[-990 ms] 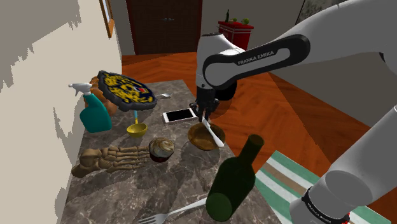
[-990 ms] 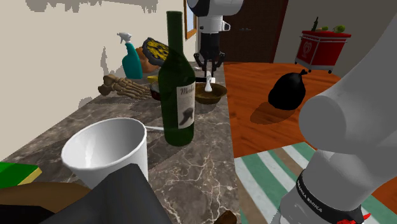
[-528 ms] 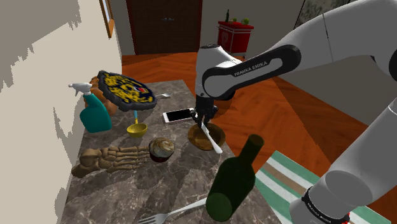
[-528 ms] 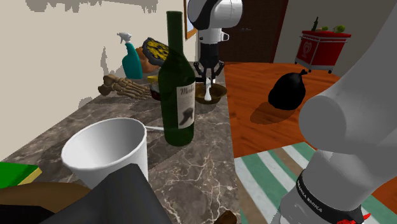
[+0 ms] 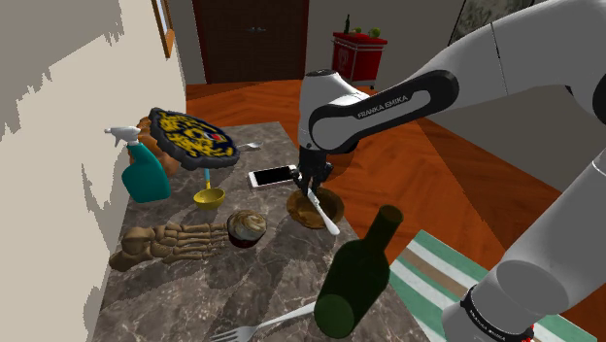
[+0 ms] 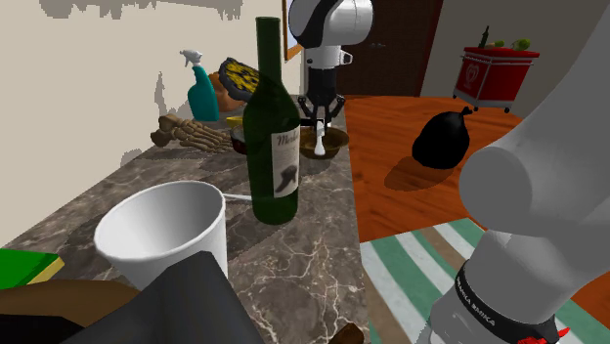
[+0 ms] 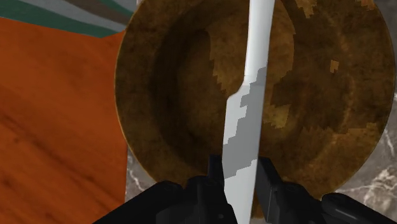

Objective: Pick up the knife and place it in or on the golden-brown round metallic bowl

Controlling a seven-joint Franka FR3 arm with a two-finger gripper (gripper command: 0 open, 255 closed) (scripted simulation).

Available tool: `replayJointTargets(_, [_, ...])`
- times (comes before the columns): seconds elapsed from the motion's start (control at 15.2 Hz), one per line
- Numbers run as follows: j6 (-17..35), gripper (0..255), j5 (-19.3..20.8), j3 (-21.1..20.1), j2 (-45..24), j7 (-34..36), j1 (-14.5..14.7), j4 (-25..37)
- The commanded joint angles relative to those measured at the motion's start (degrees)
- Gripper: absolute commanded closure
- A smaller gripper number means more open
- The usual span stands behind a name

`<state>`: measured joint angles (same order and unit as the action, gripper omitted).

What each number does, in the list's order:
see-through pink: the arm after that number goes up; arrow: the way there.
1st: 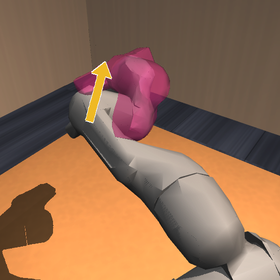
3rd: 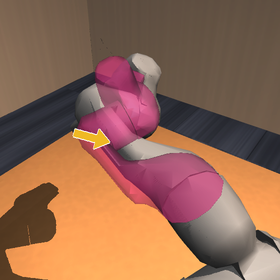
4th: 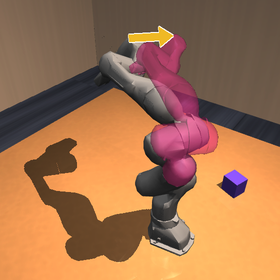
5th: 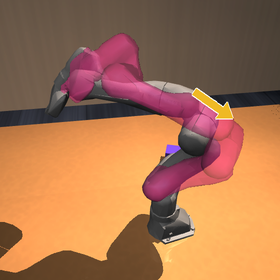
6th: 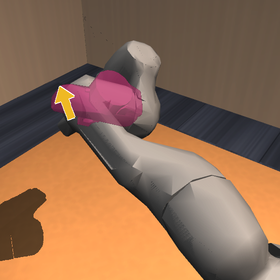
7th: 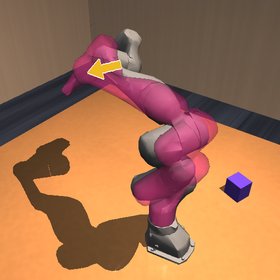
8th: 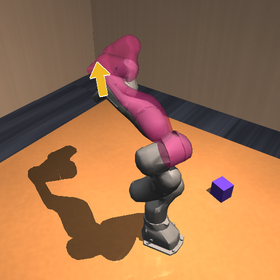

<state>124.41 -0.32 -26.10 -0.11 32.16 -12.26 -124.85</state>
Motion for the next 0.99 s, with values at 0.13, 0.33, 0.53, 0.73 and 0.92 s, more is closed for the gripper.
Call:
replayJointTargets(0.13, [0.0, 0, 0.0, 0.0, 0.0, 0.0, 0.0, 0.0])
replayJointTargets(0.33, [0.0, 0, 0.0, 0.0, 0.0, 0.0, 0.0, 0.0])
replayJointTargets(0.53, [-5.7, 0, -1.3, 0.2, 2.6, -0.9, -0.1, 3.3])
replayJointTargets(0.73, [-7.2, 0, -1.5, 0.3, 3.2, -1.1, -0.2, 4.3])
replayJointTargets(0.92, [-7.2, 0, -1.5, 0.3, 3.1, -1.1, -0.2, 4.3])
